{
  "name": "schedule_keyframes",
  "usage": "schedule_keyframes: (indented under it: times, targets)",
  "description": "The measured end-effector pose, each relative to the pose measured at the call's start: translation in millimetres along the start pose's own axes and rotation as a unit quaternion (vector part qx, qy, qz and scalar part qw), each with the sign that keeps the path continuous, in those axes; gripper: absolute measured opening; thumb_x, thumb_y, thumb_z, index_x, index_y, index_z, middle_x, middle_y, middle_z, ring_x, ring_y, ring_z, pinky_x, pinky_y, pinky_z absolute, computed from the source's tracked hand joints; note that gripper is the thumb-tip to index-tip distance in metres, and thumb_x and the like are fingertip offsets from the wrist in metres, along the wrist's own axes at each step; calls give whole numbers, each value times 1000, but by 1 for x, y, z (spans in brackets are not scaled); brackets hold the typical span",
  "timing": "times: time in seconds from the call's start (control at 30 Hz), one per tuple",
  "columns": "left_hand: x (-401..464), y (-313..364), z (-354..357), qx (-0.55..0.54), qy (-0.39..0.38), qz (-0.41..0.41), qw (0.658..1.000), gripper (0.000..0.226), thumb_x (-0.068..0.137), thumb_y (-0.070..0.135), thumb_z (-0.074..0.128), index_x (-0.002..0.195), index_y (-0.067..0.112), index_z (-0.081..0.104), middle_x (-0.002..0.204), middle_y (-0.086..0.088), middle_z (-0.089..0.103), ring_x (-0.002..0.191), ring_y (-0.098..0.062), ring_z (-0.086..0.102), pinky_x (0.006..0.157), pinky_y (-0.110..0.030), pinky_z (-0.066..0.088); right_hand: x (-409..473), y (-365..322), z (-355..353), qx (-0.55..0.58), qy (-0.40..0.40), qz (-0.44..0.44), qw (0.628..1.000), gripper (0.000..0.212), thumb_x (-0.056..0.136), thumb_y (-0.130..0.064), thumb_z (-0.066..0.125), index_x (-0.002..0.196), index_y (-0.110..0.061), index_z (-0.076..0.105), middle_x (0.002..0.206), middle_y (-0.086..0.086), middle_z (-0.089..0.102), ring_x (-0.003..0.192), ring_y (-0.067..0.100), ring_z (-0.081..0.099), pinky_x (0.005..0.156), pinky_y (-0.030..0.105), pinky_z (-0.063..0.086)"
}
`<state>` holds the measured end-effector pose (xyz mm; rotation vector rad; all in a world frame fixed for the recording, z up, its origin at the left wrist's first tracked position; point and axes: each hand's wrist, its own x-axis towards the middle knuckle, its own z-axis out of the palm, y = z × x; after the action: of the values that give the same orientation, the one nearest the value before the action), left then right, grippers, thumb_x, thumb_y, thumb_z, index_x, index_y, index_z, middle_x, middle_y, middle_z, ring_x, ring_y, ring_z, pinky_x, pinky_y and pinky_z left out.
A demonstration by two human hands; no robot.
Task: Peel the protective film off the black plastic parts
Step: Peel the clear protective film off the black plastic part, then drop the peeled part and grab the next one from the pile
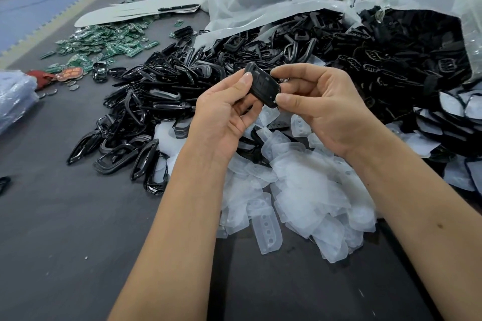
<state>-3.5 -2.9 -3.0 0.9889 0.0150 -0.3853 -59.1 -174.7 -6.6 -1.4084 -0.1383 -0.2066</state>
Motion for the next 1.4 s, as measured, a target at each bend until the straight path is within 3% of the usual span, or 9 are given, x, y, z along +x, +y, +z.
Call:
schedule_keyframes:
  times: [0.17, 0.3, 0.53, 0.7, 0.87, 0.93, 1.07, 1.23, 1.4]
  targets:
    - [-2, 2, -1, 40, 0, 26, 999, 15, 96, 7, 67, 111, 8, 71, 89, -5, 73, 68, -9, 63, 64, -23, 58, 1, -9, -1, -118, 16, -22, 993, 40, 81, 9, 80, 115, -10, 72, 87, 6, 78, 83, 19, 74, 82, 29, 61]
    - [-11, -5, 13, 202, -15, 144, 969, 13, 91, 0, 74, 89, 13, 72, 78, -8, 74, 69, -15, 67, 69, -29, 61, -2, -33, -20, -347, -31, -21, 937, 39, 84, 9, 76, 107, -22, 78, 88, -3, 80, 87, 12, 77, 82, 23, 59]
    - [-20, -48, 95, 476, -106, 335, 806, 14, 76, -5, 78, 80, 9, 76, 75, 0, 75, 72, -14, 72, 70, -35, 59, -38, -83, -73, -542, 49, -3, 839, 54, 79, 11, 49, 99, -27, 82, 77, -18, 71, 70, -12, 63, 66, 1, 41]
    - [-31, -97, 168, 547, -193, 403, 708, 13, 79, -5, 64, 81, 4, 73, 73, -7, 70, 75, -31, 66, 66, -47, 50, -68, -115, -127, -654, 106, 74, 745, 43, 81, 7, 54, 94, -22, 83, 63, -11, 55, 63, 13, 48, 55, 18, 31]
    - [-38, -127, 201, 640, -231, 402, 612, 22, 81, 4, 60, 97, 11, 72, 87, -11, 69, 89, -41, 63, 72, -46, 47, -86, -122, -154, -709, 95, 126, 688, 35, 83, 5, 62, 101, -15, 84, 93, 21, 75, 86, 34, 58, 69, 28, 27]
    - [-39, -128, 201, 646, -239, 383, 616, 20, 80, 4, 59, 95, 8, 72, 87, -15, 69, 89, -44, 62, 70, -46, 47, -86, -121, -155, -713, 102, 123, 683, 37, 83, 4, 61, 101, -18, 84, 98, 19, 77, 85, 35, 59, 72, 27, 30]
    - [-41, -116, 186, 634, -231, 367, 640, 21, 86, 8, 60, 97, 11, 78, 93, -11, 74, 90, -37, 67, 76, -45, 54, -78, -121, -140, -670, 181, 83, 716, 43, 80, 4, 53, 83, -28, 82, 65, -8, 62, 64, 16, 48, 76, 25, 39]
    - [-33, -81, 137, 639, -27, 355, 682, 19, 82, 12, 58, 88, 12, 76, 84, -8, 72, 79, -32, 65, 68, -44, 54, -51, -97, -87, -649, 138, 7, 748, 40, 79, 2, 54, 86, -25, 83, 88, 2, 76, 88, 20, 65, 83, 24, 48]
    - [0, -54, 92, 771, 43, 251, 584, 33, 91, 10, 56, 121, 15, 68, 125, -11, 64, 120, -34, 52, 94, -40, 47, -19, -52, -49, -715, 38, 23, 697, 47, 88, 4, 55, 124, -21, 71, 118, 9, 65, 122, 28, 49, 91, 37, 51]
